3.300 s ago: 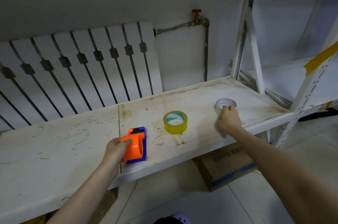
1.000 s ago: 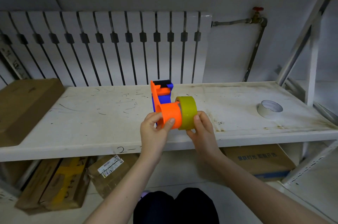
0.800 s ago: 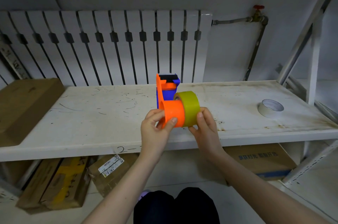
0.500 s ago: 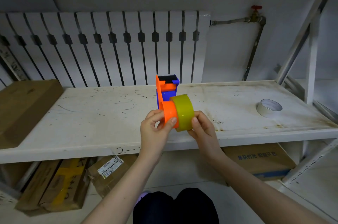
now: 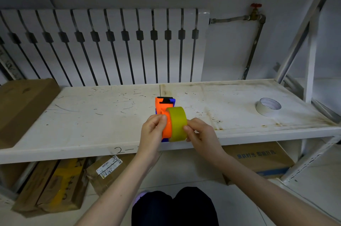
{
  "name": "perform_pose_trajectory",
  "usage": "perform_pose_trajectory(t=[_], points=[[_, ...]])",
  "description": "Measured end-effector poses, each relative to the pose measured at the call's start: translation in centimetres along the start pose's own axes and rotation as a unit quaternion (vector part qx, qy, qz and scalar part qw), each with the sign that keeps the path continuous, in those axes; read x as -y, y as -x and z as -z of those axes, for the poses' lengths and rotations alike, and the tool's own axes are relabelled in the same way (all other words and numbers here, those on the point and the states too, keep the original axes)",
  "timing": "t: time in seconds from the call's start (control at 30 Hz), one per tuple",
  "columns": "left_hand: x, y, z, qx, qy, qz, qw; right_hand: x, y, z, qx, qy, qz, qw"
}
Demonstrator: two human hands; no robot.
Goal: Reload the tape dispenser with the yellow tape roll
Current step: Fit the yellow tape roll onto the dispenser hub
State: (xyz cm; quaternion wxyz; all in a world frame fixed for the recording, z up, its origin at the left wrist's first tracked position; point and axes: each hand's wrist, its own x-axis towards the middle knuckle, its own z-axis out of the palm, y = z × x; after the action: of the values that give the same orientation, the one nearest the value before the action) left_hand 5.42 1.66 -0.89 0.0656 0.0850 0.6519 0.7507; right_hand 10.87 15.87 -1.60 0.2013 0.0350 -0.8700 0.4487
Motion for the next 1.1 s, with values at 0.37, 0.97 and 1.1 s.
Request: perform_pose_trajectory(t=[0.37, 0.97, 1.1], points=[[2.5, -2.5, -1.0, 0.000, -0.131, 0.104, 0.986, -1.9, 0.5, -2.3, 0.040, 0.128, -0.113, 0.985], [2.9, -2.9, -1.1, 0.000, -0.003, 0.192, 0.981, -2.4, -1.1, -3.6, 0.073, 0.208, -0.147, 0.964], [2.1, -3.4, -1.1, -0.045, 0.080, 0.229, 0.969, -3.3, -1.5, -3.7, 0.047, 0.139, -0.156, 0.977]])
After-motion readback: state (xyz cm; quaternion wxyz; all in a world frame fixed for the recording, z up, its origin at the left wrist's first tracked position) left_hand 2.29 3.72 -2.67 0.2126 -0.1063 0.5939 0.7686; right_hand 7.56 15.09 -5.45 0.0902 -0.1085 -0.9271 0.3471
